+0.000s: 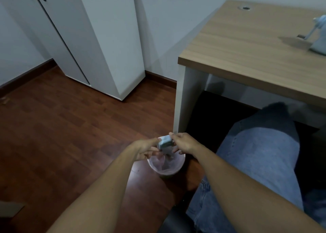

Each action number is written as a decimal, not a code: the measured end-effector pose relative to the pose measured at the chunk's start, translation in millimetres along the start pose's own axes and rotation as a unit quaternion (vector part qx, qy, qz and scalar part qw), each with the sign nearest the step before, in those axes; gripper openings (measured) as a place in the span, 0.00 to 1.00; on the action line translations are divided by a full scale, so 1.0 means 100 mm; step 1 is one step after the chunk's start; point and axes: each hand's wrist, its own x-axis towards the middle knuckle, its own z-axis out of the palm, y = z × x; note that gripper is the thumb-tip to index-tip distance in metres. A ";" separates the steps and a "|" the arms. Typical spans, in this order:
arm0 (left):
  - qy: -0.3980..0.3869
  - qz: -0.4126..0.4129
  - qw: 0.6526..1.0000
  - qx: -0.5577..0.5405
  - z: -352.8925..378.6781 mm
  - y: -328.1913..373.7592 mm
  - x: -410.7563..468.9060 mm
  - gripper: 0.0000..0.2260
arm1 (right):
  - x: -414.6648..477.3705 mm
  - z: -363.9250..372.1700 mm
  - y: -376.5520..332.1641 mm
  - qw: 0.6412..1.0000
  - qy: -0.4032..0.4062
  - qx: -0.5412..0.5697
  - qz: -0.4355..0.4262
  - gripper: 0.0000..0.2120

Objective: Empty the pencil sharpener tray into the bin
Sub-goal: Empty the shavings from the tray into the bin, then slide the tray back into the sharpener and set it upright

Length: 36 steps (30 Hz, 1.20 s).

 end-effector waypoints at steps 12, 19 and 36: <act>0.048 0.230 0.968 -0.090 -0.49 0.38 -0.45 0.26 | -0.15 -0.07 -0.63 0.989 0.031 0.081 -0.118 0.16; 0.082 0.335 0.931 -0.118 -0.84 0.94 -0.91 0.23 | -0.49 -0.32 -1.42 0.972 0.034 0.036 -0.231 0.26; 0.064 0.492 0.865 -0.078 -0.55 2.45 -1.82 0.17 | -1.50 -1.58 -2.27 0.922 0.172 -0.035 -0.344 0.27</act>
